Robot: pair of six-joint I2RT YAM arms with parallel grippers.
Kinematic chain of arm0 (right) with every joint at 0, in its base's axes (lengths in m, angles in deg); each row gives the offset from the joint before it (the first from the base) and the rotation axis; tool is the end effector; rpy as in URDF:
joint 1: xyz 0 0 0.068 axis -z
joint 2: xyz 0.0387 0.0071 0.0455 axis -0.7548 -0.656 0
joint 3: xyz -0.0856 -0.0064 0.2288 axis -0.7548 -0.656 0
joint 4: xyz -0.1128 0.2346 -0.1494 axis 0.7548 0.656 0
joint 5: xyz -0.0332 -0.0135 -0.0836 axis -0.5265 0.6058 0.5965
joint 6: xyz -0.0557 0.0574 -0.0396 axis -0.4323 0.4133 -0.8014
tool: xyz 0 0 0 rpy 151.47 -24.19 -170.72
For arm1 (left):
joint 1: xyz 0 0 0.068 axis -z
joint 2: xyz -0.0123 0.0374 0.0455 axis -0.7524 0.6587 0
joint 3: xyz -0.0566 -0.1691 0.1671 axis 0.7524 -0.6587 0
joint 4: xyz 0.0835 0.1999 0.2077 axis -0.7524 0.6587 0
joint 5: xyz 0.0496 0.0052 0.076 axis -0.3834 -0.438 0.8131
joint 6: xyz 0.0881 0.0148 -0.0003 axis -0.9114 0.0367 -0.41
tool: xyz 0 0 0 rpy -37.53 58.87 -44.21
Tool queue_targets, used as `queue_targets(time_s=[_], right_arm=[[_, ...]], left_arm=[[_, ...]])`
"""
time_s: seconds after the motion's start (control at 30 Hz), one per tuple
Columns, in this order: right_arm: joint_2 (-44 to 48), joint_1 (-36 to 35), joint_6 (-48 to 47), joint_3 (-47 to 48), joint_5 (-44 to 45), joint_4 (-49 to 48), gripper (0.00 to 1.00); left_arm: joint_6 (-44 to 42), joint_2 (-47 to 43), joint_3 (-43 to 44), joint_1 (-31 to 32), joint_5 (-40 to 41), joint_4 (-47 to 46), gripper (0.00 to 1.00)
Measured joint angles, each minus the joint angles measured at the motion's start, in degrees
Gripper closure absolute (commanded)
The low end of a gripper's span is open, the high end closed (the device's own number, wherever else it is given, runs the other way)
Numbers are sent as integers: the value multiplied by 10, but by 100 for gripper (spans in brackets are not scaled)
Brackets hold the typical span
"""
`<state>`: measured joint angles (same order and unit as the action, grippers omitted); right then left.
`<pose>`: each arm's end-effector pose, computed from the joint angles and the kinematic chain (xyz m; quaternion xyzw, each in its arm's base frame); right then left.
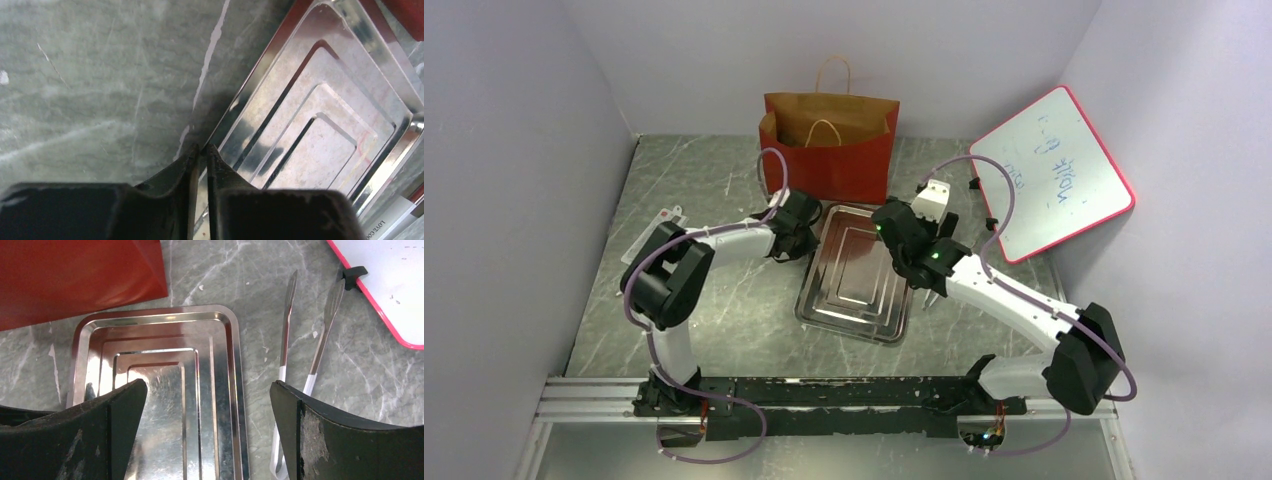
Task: Take the fake bread out of the paper bag
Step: Move the container to the center of the board, then adjust the paper bag at the center of the board.
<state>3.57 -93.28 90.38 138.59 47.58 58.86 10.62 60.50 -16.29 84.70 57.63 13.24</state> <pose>0.2829 0.1897 0.2174 0.1342 0.8361 -0.0544 0.5291 0.3518 -0.2335 0.0630 -0.2119 0.9232 -0.1511 0.2828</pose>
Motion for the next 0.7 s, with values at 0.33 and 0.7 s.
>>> queue_targets(time_s=[0.33, 0.7], right_arm=[[9, 0, -5, 0, 1, -1, 0], [7, -1, -9, 22, 2, -10, 0]], left_arm=[[-10, -129, 43, 54, 76, 146, 34], [-226, -233, 244, -12, 186, 147, 35]])
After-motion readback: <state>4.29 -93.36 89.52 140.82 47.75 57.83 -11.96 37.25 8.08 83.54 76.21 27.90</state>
